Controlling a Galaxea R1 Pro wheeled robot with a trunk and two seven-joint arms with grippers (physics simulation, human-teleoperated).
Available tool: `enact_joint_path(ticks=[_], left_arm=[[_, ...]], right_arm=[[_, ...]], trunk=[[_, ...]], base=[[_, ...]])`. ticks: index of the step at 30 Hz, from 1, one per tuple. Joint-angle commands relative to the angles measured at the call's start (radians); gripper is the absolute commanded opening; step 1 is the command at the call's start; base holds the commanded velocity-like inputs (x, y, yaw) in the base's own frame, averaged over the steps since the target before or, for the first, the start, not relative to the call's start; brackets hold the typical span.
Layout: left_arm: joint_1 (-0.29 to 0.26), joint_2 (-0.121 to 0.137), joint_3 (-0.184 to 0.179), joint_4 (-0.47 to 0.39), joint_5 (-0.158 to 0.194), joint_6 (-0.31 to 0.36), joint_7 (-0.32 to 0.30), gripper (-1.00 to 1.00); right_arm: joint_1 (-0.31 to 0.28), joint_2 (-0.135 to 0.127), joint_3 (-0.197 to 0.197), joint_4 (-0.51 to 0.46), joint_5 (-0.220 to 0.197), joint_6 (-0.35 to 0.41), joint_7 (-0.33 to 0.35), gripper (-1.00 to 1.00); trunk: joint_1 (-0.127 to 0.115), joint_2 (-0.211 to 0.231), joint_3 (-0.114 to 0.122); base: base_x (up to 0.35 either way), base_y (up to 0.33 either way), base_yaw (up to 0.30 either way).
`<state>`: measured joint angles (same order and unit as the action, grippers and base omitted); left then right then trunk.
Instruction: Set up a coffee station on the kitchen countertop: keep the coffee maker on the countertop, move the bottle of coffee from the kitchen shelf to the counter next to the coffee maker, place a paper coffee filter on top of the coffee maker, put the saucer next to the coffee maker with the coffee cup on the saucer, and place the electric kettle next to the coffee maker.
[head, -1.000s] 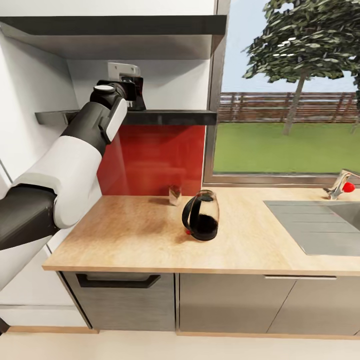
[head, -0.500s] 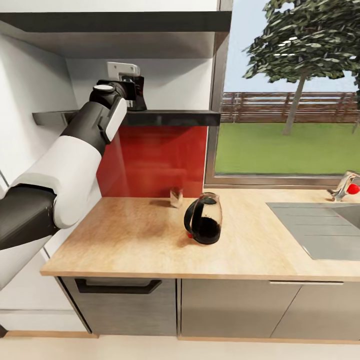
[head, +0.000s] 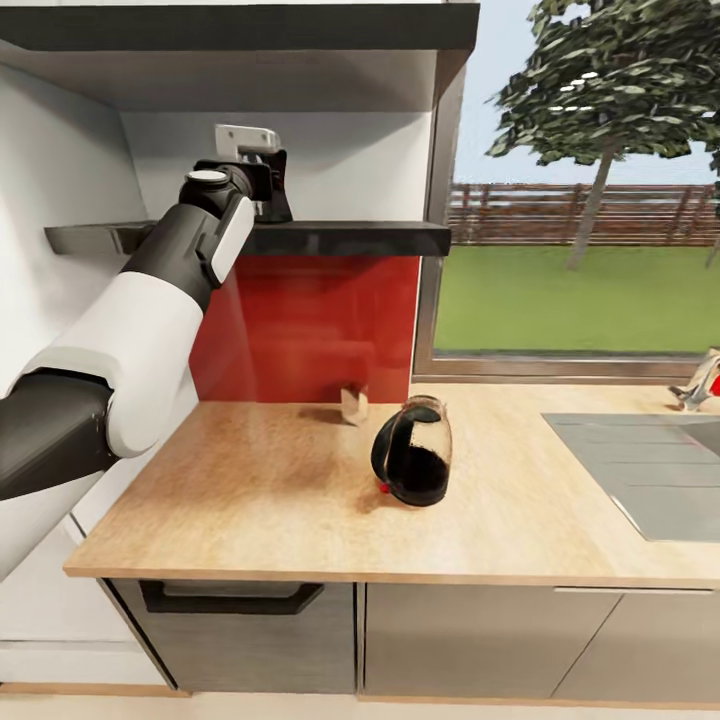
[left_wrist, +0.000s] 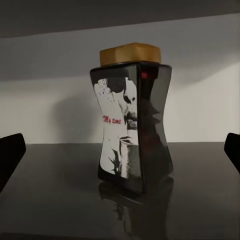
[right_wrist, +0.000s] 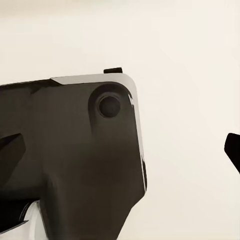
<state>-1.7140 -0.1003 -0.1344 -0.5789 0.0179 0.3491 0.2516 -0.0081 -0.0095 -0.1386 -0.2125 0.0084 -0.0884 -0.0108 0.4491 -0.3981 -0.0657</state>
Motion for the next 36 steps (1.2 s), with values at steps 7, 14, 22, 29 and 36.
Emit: enact_joint_path(ticks=[7, 14, 22, 29, 36], left_arm=[[-0.001, 0.001, -0.005, -0.001, 0.002, 0.006, 0.006, 1.0], [-0.001, 0.001, -0.004, -0.002, 0.002, 0.005, 0.006, 1.0], [-0.001, 0.001, -0.005, -0.002, 0.002, 0.005, 0.006, 1.0], [-0.001, 0.003, -0.004, -0.002, 0.002, 0.005, 0.006, 1.0], [0.0, 0.004, -0.005, -0.002, 0.002, 0.004, 0.006, 1.0]], right_arm=[[-0.001, 0.001, -0.004, 0.001, 0.001, -0.004, 0.0, 1.0], [-0.001, 0.002, -0.004, 0.033, 0.001, -0.004, 0.0, 1.0], [-0.001, 0.002, -0.004, 0.061, 0.001, -0.004, 0.0, 1.0], [-0.001, 0.002, -0.004, 0.062, 0.001, -0.004, 0.0, 1.0], [-0.001, 0.002, -0.004, 0.062, 0.0, -0.004, 0.0, 1.0]], trunk=[[0.001, -0.002, -0.002], [0.001, -0.002, -0.002], [0.001, -0.002, -0.002], [0.001, -0.002, -0.002], [0.001, -0.002, -0.002]], base=[[0.215, 0.0, 0.0], [0.038, 0.0, 0.0], [0.223, 0.0, 0.0], [0.048, 0.0, 0.0], [0.062, 0.013, 0.0]])
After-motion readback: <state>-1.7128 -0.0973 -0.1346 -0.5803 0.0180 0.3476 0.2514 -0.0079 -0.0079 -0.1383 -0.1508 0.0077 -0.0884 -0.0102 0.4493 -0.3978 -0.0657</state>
